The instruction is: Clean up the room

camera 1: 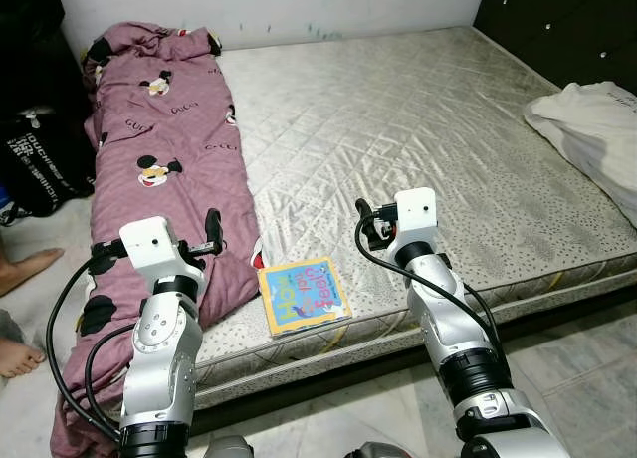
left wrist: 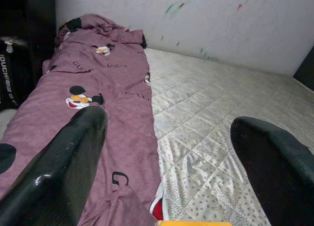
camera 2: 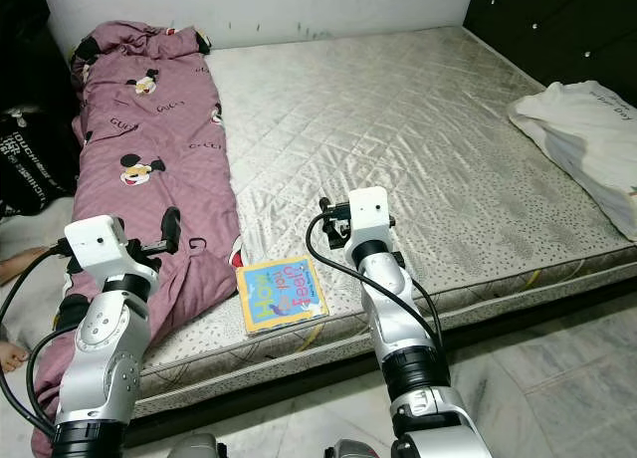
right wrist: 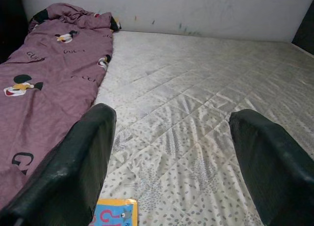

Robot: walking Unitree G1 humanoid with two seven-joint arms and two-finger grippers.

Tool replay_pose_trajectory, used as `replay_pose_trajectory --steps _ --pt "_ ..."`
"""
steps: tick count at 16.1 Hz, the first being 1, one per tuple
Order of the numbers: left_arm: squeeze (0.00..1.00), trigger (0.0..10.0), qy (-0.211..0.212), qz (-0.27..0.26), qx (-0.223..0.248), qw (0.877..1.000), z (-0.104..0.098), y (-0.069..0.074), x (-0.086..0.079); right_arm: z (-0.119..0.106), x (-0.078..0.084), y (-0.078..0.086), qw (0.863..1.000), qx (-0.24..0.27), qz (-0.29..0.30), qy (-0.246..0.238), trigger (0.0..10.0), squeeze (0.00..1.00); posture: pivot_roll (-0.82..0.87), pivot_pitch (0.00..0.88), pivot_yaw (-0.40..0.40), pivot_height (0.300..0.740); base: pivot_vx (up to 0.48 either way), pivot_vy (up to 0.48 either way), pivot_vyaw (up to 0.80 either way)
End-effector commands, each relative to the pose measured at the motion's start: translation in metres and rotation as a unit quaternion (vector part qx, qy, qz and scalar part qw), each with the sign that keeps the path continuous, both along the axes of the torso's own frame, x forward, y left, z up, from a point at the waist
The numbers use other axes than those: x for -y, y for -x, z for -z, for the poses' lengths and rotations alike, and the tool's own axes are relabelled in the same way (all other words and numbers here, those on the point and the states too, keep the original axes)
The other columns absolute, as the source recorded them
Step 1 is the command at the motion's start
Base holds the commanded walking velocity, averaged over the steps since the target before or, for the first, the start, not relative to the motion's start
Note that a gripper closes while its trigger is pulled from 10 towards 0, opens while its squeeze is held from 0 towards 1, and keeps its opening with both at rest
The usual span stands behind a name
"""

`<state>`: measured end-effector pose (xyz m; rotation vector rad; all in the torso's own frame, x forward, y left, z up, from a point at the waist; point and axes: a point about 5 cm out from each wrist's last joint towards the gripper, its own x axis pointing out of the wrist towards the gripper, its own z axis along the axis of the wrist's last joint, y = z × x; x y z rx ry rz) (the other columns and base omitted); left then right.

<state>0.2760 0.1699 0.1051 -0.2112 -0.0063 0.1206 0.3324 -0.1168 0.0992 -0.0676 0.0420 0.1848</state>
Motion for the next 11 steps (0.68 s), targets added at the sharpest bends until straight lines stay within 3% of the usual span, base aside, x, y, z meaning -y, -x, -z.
replay_pose_trajectory --steps 1,9,11 --pt "0.0 10.0 -0.001 -0.005 -0.009 1.0 0.0024 -0.0001 -0.0012 -0.0012 0.0021 -0.0014 1.0 0.002 0.001 -0.001 10.0 0.0 0.07 0.049 -0.006 0.705 0.0 0.0 0.0" --pt "0.0 10.0 0.003 -0.013 -0.011 1.0 0.0032 -0.0002 -0.0027 -0.0019 0.0011 -0.0016 1.0 0.004 -0.007 -0.002 10.0 0.0 0.07 0.043 -0.01 0.621 0.0 0.0 0.0" --pt "0.0 10.0 0.003 -0.013 -0.011 1.0 0.0032 -0.0002 -0.0026 -0.002 0.001 -0.0015 1.0 0.005 -0.008 -0.002 10.0 0.0 0.07 0.043 -0.01 0.616 0.0 0.0 0.0"
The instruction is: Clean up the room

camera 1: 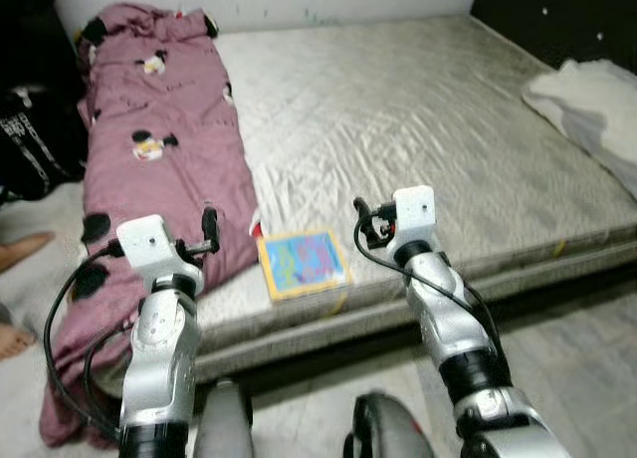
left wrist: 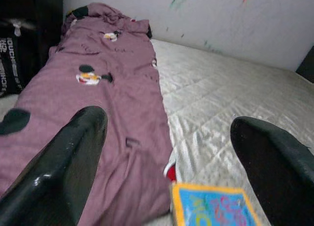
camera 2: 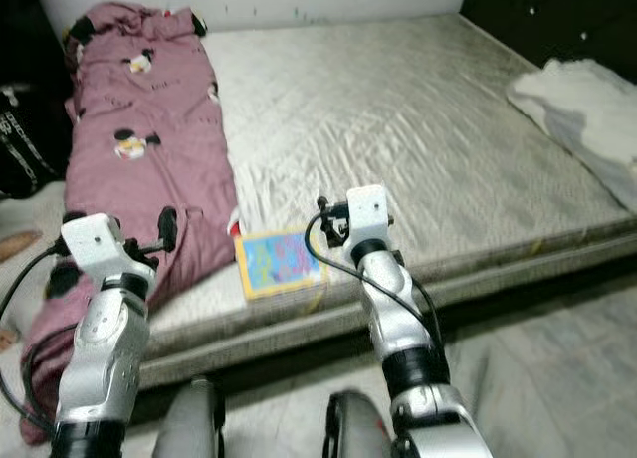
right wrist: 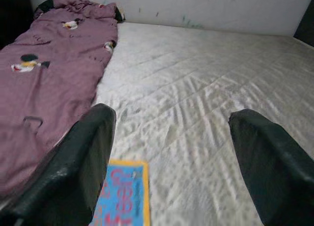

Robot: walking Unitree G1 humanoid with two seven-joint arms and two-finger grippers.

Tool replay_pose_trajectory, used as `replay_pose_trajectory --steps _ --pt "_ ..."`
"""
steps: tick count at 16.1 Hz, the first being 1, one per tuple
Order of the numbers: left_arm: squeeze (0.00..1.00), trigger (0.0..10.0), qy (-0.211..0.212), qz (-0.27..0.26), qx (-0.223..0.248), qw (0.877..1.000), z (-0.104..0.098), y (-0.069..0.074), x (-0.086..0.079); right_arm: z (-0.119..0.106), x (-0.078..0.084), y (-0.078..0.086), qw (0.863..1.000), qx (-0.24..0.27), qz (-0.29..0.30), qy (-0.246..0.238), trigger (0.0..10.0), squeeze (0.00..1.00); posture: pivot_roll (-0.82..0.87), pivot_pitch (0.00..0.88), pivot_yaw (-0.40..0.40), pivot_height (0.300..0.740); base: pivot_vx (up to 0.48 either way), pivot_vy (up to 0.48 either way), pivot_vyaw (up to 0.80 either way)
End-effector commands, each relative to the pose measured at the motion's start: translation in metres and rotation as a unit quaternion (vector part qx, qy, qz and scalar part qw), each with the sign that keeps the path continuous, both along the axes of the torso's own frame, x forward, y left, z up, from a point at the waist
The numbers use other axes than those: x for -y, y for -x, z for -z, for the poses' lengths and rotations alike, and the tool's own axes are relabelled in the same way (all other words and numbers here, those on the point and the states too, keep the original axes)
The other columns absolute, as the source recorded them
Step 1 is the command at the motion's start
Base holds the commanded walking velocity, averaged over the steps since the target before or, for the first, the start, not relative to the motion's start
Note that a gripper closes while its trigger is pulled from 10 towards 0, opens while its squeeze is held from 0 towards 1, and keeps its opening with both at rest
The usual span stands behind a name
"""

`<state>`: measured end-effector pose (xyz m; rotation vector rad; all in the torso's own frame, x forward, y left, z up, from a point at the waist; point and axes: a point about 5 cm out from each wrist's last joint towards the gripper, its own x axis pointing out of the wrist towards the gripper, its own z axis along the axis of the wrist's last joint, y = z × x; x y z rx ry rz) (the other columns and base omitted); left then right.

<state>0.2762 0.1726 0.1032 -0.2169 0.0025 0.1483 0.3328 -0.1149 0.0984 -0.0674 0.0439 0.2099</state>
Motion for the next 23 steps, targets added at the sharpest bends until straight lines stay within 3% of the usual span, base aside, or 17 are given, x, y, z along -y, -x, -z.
replay_pose_trajectory --steps 1,11,16,23 --pt "0.0 10.0 0.001 -0.002 -0.003 1.0 0.0006 -0.0006 0.0003 -0.0028 0.0025 -0.0013 1.0 0.006 0.003 -0.001 10.0 0.0 0.07 0.043 -0.01 0.616 0.0 0.0 0.0" --pt "0.0 10.0 0.009 -0.009 -0.003 1.0 -0.0002 -0.002 -0.0016 -0.0034 -0.0003 -0.0041 1.0 0.005 -0.01 0.0 10.0 0.0 0.07 0.049 -0.019 0.616 0.0 0.0 0.0" --pt "0.0 10.0 0.01 -0.006 -0.003 1.0 -0.0002 -0.0023 -0.0015 -0.0039 -0.001 -0.0046 1.0 0.008 -0.012 0.0 10.0 0.0 0.07 0.05 -0.016 0.574 0.0 0.0 0.0" --pt "0.0 10.0 0.015 0.009 0.009 1.0 -0.0029 -0.002 0.0008 -0.0034 -0.0017 -0.0048 1.0 0.006 -0.013 -0.003 10.0 0.0 0.07 0.052 -0.014 0.574 0.161 0.0 0.0"
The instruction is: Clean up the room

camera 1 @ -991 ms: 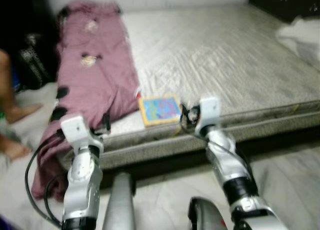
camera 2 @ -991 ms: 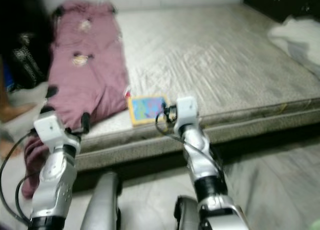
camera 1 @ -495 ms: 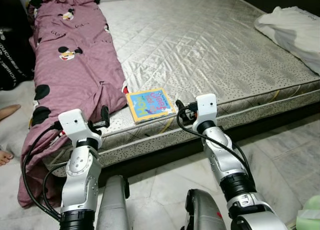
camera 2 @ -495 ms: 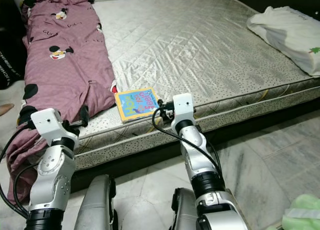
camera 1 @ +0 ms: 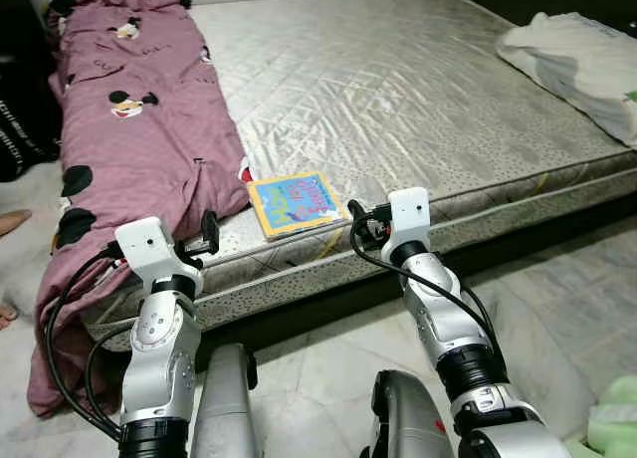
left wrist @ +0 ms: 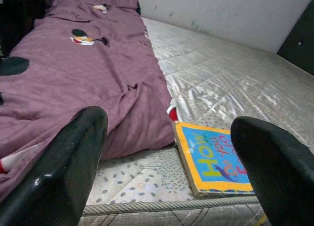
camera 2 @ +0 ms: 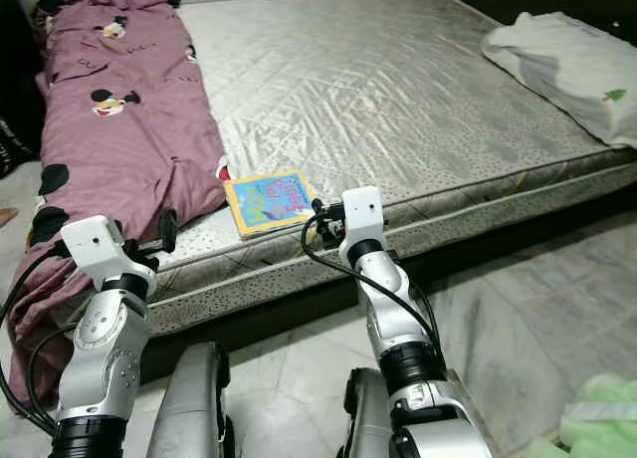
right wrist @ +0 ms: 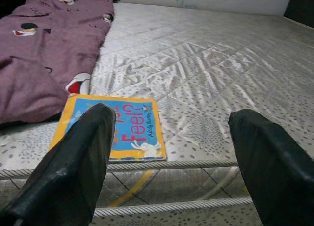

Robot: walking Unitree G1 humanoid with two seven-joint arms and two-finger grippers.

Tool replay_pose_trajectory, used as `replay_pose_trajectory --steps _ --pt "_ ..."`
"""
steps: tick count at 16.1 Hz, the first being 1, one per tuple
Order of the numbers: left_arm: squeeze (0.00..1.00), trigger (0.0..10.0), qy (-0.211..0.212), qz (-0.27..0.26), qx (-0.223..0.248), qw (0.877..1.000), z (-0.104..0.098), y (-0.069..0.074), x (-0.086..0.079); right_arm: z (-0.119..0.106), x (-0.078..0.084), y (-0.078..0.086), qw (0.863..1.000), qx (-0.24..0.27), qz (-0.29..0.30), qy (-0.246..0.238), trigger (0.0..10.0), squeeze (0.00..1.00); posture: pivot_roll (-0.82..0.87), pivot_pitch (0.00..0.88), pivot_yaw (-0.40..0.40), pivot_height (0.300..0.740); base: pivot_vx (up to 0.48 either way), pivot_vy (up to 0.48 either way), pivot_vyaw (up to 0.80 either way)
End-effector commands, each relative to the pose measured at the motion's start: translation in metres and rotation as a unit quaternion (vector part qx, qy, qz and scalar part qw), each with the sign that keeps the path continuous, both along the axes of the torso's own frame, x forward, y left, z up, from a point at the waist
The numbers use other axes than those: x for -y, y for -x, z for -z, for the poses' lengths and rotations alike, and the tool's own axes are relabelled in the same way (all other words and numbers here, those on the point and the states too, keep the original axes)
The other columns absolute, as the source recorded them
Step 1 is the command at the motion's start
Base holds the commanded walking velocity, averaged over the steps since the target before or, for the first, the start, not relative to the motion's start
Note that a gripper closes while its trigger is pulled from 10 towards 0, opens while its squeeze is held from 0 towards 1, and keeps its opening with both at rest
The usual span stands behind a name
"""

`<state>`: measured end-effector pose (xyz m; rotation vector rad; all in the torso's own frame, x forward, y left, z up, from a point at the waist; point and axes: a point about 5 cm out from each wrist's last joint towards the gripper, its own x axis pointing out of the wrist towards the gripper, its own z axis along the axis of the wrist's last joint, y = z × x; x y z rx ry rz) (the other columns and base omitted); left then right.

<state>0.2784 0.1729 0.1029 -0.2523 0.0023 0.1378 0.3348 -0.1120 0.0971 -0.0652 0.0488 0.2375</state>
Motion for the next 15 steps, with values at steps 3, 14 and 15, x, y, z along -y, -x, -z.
replay_pose_trajectory --steps 3,14,15 --pt "0.0 10.0 -0.002 0.004 0.007 1.0 -0.0035 0.0 0.0011 -0.0048 0.0014 -0.003 1.0 0.009 0.002 -0.002 10.0 0.0 0.07 0.054 -0.013 0.574 0.314 0.0 0.0" --pt "0.0 10.0 -0.001 0.007 0.004 1.0 -0.0023 -0.0007 0.0017 -0.0048 0.0015 -0.0037 1.0 0.009 0.002 -0.001 10.0 0.0 0.07 0.053 -0.013 0.574 0.324 0.0 0.0" --pt "0.0 10.0 0.0 0.006 -0.003 1.0 -0.0007 -0.0009 0.0019 -0.0046 0.0016 -0.0037 1.0 0.009 0.002 -0.001 10.0 0.0 0.07 0.053 -0.013 0.574 0.0 0.0 0.0"
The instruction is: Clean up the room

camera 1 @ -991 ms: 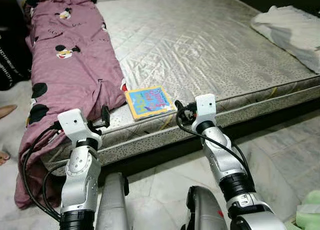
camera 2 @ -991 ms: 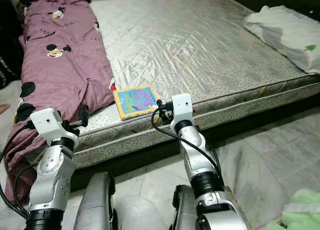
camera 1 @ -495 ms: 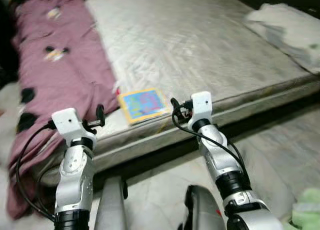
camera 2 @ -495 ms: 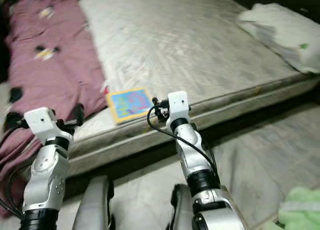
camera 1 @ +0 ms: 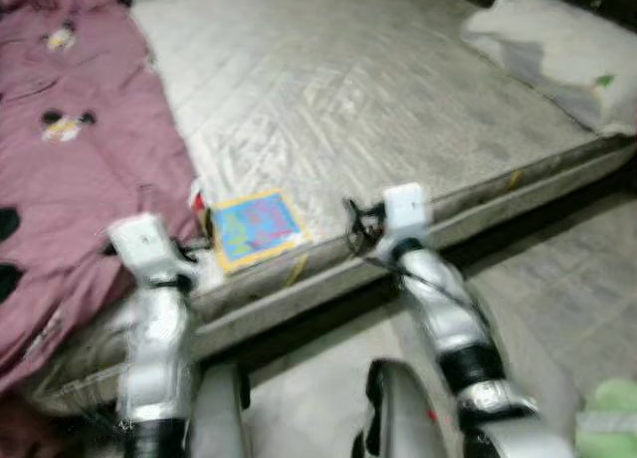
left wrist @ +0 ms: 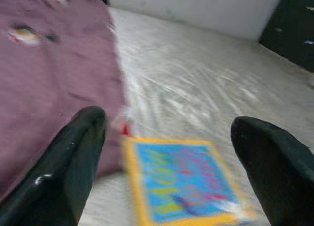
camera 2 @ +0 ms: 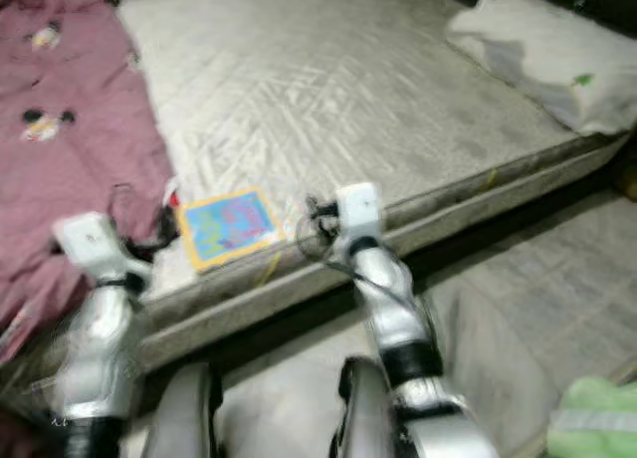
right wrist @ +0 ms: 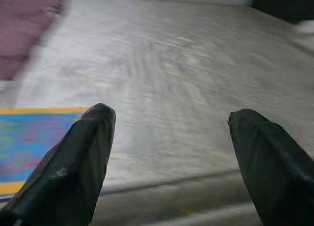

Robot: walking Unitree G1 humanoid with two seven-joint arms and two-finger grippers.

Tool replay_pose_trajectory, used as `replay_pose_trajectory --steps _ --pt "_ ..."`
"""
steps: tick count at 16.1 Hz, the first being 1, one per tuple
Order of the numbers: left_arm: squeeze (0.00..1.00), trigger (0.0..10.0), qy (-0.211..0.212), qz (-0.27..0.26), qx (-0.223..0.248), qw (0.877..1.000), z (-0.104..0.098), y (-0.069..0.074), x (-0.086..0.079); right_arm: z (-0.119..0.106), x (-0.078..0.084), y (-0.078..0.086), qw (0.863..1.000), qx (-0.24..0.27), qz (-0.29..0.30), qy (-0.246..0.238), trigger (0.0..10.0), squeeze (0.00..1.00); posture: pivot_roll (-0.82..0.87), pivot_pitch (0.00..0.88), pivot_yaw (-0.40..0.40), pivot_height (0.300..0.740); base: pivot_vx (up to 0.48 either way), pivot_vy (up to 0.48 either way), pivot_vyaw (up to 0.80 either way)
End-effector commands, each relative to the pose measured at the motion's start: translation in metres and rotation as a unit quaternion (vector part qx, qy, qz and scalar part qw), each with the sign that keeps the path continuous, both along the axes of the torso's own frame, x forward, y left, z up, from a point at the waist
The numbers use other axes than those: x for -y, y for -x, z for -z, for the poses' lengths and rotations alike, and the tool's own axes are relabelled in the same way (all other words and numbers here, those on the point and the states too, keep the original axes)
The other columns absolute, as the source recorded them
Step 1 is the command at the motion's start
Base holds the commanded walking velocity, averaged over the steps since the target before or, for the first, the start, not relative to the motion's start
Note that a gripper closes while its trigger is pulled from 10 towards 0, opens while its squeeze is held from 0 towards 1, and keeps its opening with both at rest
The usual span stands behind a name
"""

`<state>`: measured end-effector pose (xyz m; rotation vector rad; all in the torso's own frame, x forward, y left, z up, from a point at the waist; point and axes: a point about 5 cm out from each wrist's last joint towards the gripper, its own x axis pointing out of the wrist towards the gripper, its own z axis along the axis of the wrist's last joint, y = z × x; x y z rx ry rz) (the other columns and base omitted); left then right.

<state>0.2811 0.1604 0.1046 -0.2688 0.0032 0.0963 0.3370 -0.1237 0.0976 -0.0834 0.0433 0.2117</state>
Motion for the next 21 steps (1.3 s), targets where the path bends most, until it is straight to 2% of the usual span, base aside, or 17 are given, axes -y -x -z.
replay_pose_trajectory --steps 1,6,8,13,21 --pt "0.0 10.0 -0.009 -0.015 -0.006 1.0 0.0012 0.0019 -0.0106 -0.004 -0.01 -0.0016 1.0 0.005 -0.01 -0.01 10.0 0.0 0.07 0.053 -0.013 0.574 0.0 0.0 0.0" --pt "0.0 10.0 -0.011 -0.029 -0.006 1.0 0.0009 0.0018 -0.0122 -0.0048 -0.0119 -0.0013 1.0 0.012 -0.023 0.003 10.0 0.0 0.07 0.053 -0.013 0.574 0.0 0.0 0.0" --pt "0.0 10.0 -0.012 -0.029 -0.006 0.999 0.0008 0.0018 -0.0123 -0.0053 -0.0153 -0.0005 0.999 0.018 -0.035 0.02 10.0 0.0 0.07 0.053 -0.013 0.574 0.0 0.0 0.8" --pt "0.0 10.0 -0.01 -0.022 -0.001 1.0 -0.0001 0.001 -0.0109 -0.0041 -0.014 -0.0007 0.999 0.015 -0.03 0.011 10.0 0.0 0.07 0.047 -0.015 0.574 0.0 0.0 0.77" --pt "0.0 10.0 -0.005 -0.013 0.004 1.0 -0.0007 0.0015 -0.0094 -0.0023 -0.0131 -0.0011 1.0 0.008 -0.026 0.005 10.0 0.0 0.07 0.047 -0.013 0.574 0.0 0.0 0.0"
